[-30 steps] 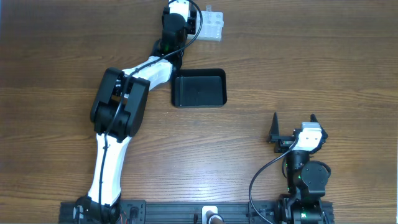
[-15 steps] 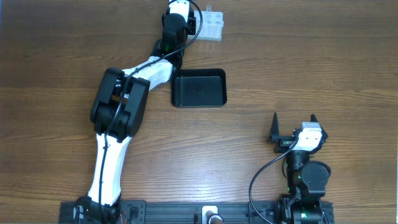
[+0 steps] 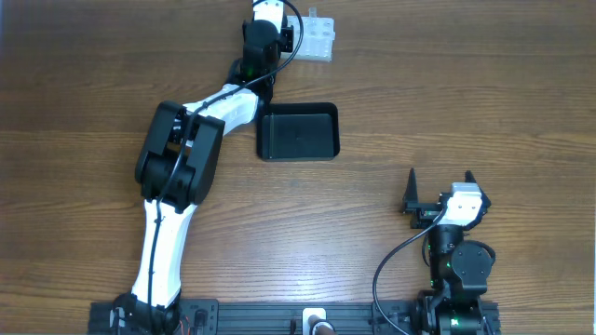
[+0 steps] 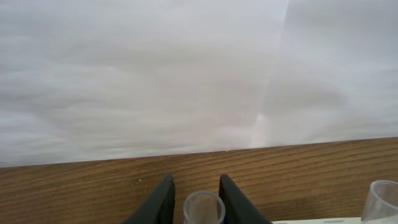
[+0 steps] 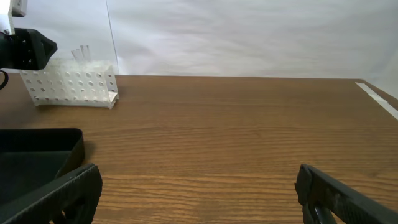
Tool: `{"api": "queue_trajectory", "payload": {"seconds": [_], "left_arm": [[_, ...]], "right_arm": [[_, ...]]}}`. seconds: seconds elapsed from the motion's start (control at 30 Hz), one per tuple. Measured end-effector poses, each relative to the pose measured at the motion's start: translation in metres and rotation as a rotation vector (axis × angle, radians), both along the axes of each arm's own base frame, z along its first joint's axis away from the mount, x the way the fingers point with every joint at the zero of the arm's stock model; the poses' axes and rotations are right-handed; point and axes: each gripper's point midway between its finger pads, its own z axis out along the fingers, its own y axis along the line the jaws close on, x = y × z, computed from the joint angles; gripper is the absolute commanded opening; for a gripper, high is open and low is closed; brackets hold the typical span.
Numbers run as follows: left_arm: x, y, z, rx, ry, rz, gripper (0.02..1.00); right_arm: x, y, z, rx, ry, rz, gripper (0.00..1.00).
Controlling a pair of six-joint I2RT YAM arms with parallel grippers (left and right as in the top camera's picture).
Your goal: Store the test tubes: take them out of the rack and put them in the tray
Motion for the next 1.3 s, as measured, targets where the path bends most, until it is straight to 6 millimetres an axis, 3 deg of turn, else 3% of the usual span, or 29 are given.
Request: {"api": "queue_trajectory", "payload": {"seconds": [1.03, 1.17, 1.3], "left_arm": [[0.000, 0.000, 0.001, 0.000, -0.001, 0.000, 0.128], [0.000, 0.000, 0.007, -0.003, -0.008, 0.002, 0.117], [-0.001, 0.003, 0.028, -0.013, -0.039, 0.019, 0.108]], "right_arm": [[0.000, 0.000, 0.000, 0.000, 0.000, 0.000, 0.991], [0.000, 0.000, 0.000, 0.000, 0.000, 0.000, 0.993], [0.000, 0.000, 0.000, 0.001, 0.000, 0.000, 0.993]]}}
